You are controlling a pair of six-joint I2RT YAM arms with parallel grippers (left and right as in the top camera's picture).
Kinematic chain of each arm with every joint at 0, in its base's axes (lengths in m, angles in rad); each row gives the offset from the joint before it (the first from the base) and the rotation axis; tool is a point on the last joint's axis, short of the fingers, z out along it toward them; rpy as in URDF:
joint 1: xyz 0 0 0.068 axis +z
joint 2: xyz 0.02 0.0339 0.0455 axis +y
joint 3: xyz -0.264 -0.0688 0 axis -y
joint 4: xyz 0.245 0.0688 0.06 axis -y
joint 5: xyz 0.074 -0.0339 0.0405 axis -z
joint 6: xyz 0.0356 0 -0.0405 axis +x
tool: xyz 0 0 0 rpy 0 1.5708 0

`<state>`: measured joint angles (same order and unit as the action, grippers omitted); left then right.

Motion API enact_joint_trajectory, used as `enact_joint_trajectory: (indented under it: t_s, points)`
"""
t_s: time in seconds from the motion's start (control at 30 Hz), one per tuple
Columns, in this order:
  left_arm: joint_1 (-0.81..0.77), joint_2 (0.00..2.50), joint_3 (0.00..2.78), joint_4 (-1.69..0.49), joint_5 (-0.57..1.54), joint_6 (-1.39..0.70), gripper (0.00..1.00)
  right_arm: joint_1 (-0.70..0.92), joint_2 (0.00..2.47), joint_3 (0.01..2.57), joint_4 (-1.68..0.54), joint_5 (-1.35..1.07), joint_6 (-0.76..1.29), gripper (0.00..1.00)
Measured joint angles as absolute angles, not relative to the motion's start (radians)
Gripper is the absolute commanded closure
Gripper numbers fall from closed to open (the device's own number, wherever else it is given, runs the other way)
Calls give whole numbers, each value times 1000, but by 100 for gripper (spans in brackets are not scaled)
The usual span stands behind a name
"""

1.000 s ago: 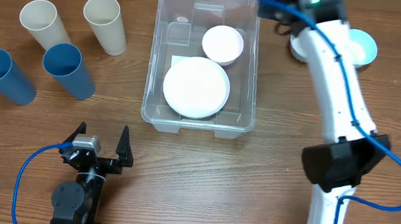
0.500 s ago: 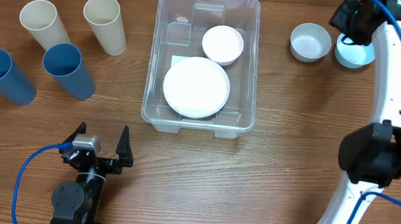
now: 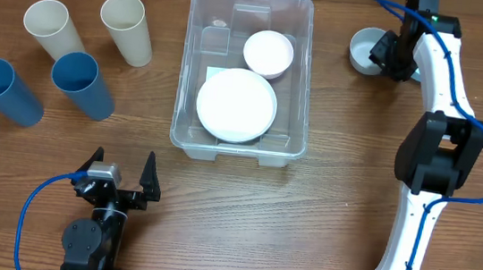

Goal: Pack container
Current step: 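Move the right gripper to the grey bowl and grasp its rim, then carry the grey bowl into the bin and lower it onto the pink bowl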

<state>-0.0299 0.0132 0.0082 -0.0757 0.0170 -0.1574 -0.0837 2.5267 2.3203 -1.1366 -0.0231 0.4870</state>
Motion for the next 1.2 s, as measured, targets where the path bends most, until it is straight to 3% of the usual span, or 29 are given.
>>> enact_joint_trajectory:
  t_s: [0.07,0.17,0.67,0.9,1.2]
  points:
    - [-30,13,8,-76,17,-157,0,-84,2550,2320,-1137,-23,492,80]
    - [-30,13,8,-76,17,-157,0,-84,2571,2320,-1141,-23,498,96]
    - [-30,13,8,-76,17,-157,0,-84,2562,2434,-1351,-29,496,96]
    - [-30,13,8,-76,17,-157,0,-72,2347,2611,-1443,-62,460,96]
    - [-30,13,8,-76,17,-157,0,199,2243,2648,-1391,-57,400,96]
